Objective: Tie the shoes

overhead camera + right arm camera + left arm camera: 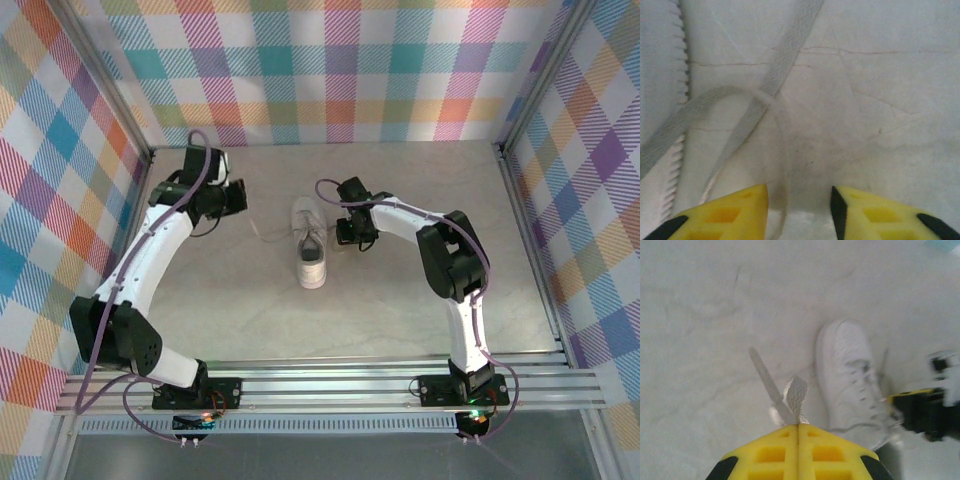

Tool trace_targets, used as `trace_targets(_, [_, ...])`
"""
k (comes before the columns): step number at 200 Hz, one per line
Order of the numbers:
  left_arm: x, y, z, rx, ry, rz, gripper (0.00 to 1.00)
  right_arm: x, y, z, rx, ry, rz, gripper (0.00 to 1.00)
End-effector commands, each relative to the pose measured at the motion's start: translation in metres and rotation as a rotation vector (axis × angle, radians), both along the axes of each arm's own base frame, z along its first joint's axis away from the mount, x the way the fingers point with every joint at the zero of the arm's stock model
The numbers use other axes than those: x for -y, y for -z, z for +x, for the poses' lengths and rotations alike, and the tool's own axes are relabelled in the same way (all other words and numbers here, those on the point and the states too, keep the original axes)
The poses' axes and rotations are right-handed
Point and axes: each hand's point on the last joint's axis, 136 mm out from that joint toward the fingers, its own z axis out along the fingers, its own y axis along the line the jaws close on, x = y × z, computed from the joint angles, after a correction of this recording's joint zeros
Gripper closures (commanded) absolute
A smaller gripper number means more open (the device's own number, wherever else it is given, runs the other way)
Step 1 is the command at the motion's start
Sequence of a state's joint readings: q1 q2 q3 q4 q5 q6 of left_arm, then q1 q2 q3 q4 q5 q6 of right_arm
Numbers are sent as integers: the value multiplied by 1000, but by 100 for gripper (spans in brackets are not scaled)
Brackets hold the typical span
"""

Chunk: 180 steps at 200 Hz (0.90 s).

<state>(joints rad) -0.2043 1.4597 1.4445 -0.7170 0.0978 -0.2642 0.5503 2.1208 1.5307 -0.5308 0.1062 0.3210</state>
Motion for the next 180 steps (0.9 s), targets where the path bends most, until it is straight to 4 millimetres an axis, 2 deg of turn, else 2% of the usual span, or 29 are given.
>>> trace_targets(1, [9,-28,-1,42,60,-47,100,9,29,-8,-74,31,-57,76])
trace_targets(21, [16,-54,9,110,79,-83,100,17,29,-5,-65,49,-76,91])
trace_targets(37, [21,-65,18,143,89,-109,100,22,21,-1,-46,60,-72,100])
trace_targets(53, [33,-70,30,162,114,-163,100,27,10,4,-17,68,-60,100])
trace_targets(71, [45,-65,46,152,124,-203,100,28,-6,6,24,54,-44,100])
trace_targets(98, [76,-40,70,100,161,-213,100,28,-26,-1,49,38,-13,100])
trace_targets(129, [122,-7,92,32,210,-247,100,37,-44,-14,72,55,-3,100])
trace_targets(152, [163,14,98,-8,267,-251,100,46,-60,-19,106,66,-19,100])
trace_targets(180, [197,51,104,-68,310,-245,100,55,-79,-22,146,73,-37,100])
